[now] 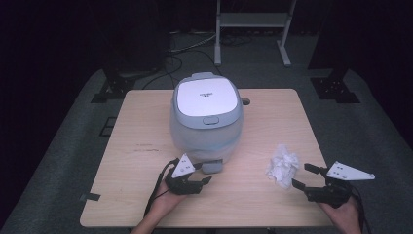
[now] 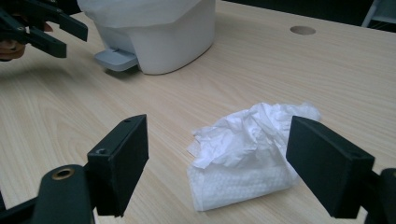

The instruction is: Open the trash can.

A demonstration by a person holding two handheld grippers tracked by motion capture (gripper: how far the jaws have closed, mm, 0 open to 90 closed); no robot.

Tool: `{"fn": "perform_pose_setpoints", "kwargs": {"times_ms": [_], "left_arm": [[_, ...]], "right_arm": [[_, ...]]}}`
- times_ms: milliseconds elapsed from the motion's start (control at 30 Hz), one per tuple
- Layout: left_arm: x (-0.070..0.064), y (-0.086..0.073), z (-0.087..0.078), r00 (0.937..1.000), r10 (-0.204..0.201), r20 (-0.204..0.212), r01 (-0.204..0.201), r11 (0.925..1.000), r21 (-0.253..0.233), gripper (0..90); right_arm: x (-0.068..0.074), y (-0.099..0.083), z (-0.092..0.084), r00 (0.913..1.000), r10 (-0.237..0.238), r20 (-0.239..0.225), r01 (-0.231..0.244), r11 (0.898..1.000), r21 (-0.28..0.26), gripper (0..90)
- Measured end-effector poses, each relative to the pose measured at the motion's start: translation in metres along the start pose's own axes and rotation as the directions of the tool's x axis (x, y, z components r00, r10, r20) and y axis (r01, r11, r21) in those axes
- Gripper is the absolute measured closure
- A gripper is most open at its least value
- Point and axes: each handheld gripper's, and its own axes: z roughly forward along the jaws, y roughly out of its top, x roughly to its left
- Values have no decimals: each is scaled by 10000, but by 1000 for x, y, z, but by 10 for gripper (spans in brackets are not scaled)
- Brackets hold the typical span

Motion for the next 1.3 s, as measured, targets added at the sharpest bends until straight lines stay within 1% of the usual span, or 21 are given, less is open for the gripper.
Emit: {"fn": "perform_pose_setpoints", "kwargs": {"times_ms": [67,167,200,267,300,433,567,700,900,967,1067,1200,1300], "left_arm": [[-1,0,5,10000,-4,-60,4,10000,-25,476],[-3,2,10,9996,150,-245,-152,9998,-86,561],[-4,3,12,9995,183,-254,-185,9998,-69,597],[-6,4,17,9991,363,-216,-361,9993,119,725],[-6,4,19,9987,442,-235,-438,9989,173,761],[-5,4,26,9981,429,-443,-422,9990,164,806],[-2,4,30,9971,447,-619,-438,9989,148,819],[3,2,32,9971,308,-693,-301,9995,108,819],[3,0,34,9951,373,-913,-373,9993,16,816],[3,-1,34,9946,300,-997,-310,9995,-78,807],[4,-3,35,9945,15,-1045,-36,9998,-196,801],[4,-5,36,9933,50,-1151,-83,9996,-287,802],[4,-4,37,9921,142,-1248,-175,9995,-250,803]], "right_arm": [[0,0,0,10000,-21,-13,21,10000,23,199],[0,0,0,10000,-54,7,54,10000,32,199],[0,0,0,10000,-36,17,36,10000,40,199],[0,0,-1,10000,-31,20,31,10000,51,199],[-1,0,-1,10000,-28,19,28,10000,46,199],[1,0,-2,10000,-82,52,82,9999,62,199],[1,-1,-2,9999,-90,61,90,9999,89,199],[1,-1,-1,10000,-71,57,71,9999,107,199],[2,-2,0,10000,-88,13,87,9998,187,199],[2,-2,1,10000,-88,-5,88,9998,200,199],[3,-1,2,9999,-103,-31,104,9997,205,200],[3,-2,3,9999,-93,-71,95,9997,228,200],[3,-2,3,9999,-65,-119,68,9997,232,200]]}}
